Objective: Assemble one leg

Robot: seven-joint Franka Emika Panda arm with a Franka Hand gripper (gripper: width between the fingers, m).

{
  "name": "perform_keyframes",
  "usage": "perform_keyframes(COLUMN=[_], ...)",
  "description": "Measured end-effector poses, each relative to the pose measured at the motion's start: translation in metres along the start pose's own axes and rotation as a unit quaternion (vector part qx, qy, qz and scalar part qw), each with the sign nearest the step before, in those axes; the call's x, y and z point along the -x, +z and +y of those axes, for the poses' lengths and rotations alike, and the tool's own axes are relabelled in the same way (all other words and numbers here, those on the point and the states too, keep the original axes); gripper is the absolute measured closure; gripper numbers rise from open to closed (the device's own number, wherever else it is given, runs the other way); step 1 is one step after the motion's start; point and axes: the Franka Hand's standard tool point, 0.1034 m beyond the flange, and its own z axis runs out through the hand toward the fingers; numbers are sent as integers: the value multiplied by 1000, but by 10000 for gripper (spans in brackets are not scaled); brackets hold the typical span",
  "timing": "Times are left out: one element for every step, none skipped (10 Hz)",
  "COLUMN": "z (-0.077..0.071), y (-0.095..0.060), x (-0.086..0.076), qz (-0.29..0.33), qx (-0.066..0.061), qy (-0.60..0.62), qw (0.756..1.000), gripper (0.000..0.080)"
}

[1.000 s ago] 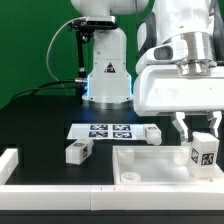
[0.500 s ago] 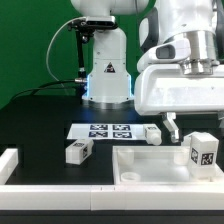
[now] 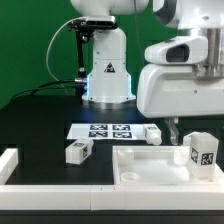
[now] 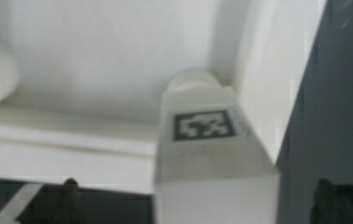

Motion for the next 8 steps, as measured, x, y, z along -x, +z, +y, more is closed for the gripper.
perform_keyframes(z=[-8,-10,-10,-12,-11,-11,-11,-7], y=[9,13,13,13,13,13,13,13], x=[2,6,7,7,7,7,7,7], qz=[-12,-22,-22,-22,-22,-22,-22,-22], qx=[-3,-13,-14,-14,-14,-13,-13,-10], qy=[5,18,18,18,18,18,18,18], qw=[1000,1000,999,1000,1000,1000,1000,1000], gripper=[151,151,151,151,151,272,442,442])
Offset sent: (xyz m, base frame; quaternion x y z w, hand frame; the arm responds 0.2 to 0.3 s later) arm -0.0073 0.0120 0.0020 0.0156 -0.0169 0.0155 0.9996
